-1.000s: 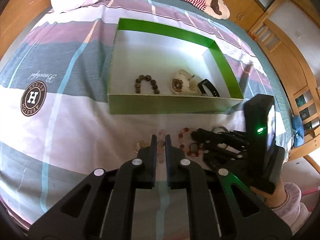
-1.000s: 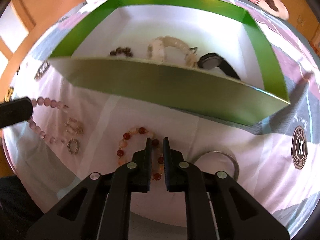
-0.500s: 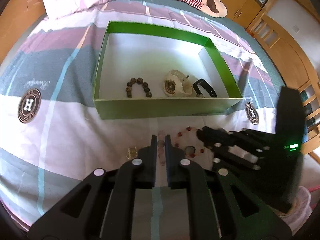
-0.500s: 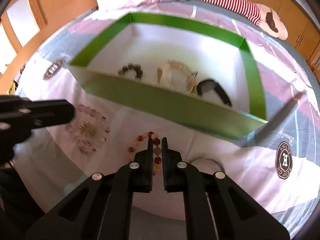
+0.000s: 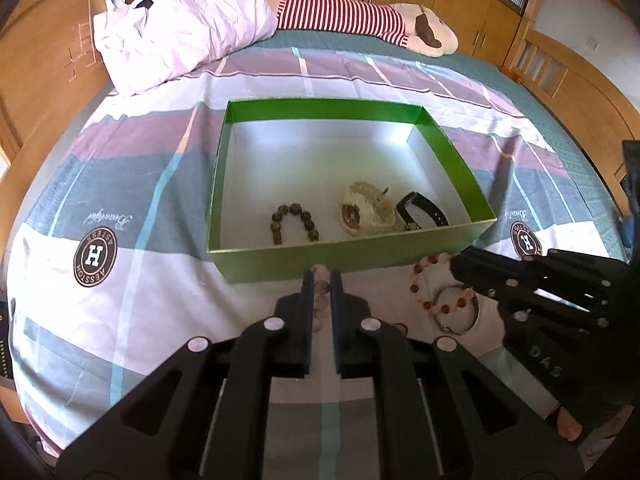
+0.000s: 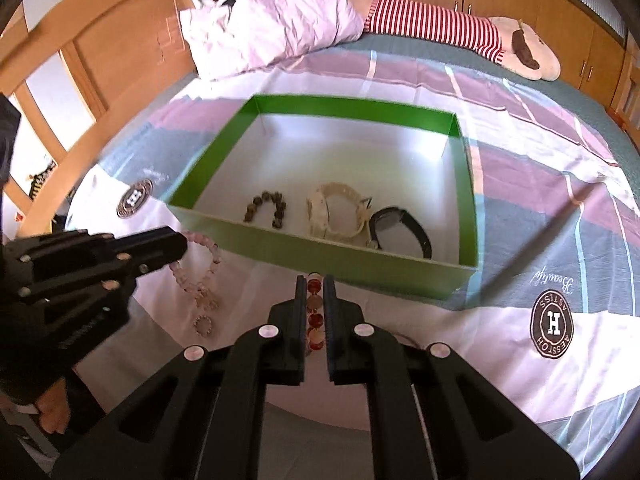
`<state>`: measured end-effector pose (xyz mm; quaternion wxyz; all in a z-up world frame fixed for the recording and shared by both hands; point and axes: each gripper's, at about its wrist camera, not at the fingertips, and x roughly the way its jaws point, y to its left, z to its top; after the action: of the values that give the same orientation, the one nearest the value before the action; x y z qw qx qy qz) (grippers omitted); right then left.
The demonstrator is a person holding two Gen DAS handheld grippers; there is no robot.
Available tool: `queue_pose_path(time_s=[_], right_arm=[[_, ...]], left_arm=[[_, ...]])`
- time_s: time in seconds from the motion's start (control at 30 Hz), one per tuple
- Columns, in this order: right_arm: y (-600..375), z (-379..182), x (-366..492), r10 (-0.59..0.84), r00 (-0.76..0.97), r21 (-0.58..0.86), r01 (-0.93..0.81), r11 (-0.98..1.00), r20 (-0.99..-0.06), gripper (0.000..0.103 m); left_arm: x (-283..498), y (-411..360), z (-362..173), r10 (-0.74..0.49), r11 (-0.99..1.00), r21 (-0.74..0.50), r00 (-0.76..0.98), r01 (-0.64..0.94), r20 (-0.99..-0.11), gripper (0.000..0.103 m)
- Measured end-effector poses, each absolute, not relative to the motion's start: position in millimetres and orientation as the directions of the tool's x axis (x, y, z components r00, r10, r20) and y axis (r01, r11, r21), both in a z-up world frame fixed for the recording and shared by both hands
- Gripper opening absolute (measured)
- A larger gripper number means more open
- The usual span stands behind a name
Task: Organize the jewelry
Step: 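Lift both bracelets and carry them over the green box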
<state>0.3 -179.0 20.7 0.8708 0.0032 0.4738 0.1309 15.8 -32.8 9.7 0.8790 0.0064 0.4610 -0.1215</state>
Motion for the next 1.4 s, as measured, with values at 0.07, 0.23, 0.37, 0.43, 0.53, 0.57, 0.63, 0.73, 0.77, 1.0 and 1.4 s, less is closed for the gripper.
queue_pose_path(time_s=[0.07, 0.23, 0.37, 0.43, 0.53, 0.57, 0.63, 0.73, 0.77, 1.0, 1.4], right_arm=[[-182, 25, 1, 0.236, 0.525, 0.138, -0.22, 0.966, -0.818, 0.008], [-185, 28, 0, 0.232, 0.534, 0.135, -0.215, 0.967, -0.813, 0.008], [-186, 28, -1, 0.228, 0.537, 0.129, -0.215, 0.968, -0.812, 0.008], [-187, 29, -1, 0.228, 0.54, 0.131, -0.213, 0.968, -0.81, 0.008], [-189, 30, -1, 0.233, 0.543, 0.137, -0.211, 0.968, -0.807, 0.008], [-188, 30, -1, 0.233, 0.544, 0.138, -0.211, 0.968, -0.806, 0.008], [-187, 30, 0, 0.235, 0.546, 0.138, -0.212, 0.967, -0.804, 0.008], [-184, 30, 0, 0.237, 0.55, 0.139, -0.215, 0.967, -0.801, 0.008], [-184, 30, -1, 0.24, 0.551, 0.14, -0.218, 0.966, -0.799, 0.008], [-182, 34, -1, 0.259, 0.568, 0.152, -0.229, 0.962, -0.782, 0.008], [-186, 46, -4, 0.28, 0.617, 0.177, -0.224, 0.958, -0.736, 0.008]], left_arm=[[16, -35, 13, -0.19, 0.974, -0.081, 0.562, 0.214, -0.805, 0.008], [17, -43, 15, -0.114, 0.983, 0.0, 0.601, 0.185, -0.791, 0.008], [19, -47, 14, -0.104, 0.984, 0.008, 0.599, 0.18, -0.794, 0.008], [20, -47, 14, -0.1, 0.984, 0.009, 0.599, 0.176, -0.794, 0.008], [19, -47, 14, -0.1, 0.984, 0.01, 0.6, 0.177, -0.794, 0.008], [19, -46, 15, -0.101, 0.984, 0.01, 0.601, 0.179, -0.793, 0.008], [18, -45, 15, -0.101, 0.984, 0.011, 0.603, 0.179, -0.791, 0.008], [18, -42, 18, -0.1, 0.985, 0.009, 0.607, 0.174, -0.788, 0.008], [18, -40, 19, -0.101, 0.985, 0.006, 0.609, 0.171, -0.787, 0.008], [18, -35, 23, -0.102, 0.987, -0.003, 0.615, 0.16, -0.782, 0.008], [21, -38, 30, -0.098, 0.988, 0.001, 0.633, 0.154, -0.768, 0.008]])
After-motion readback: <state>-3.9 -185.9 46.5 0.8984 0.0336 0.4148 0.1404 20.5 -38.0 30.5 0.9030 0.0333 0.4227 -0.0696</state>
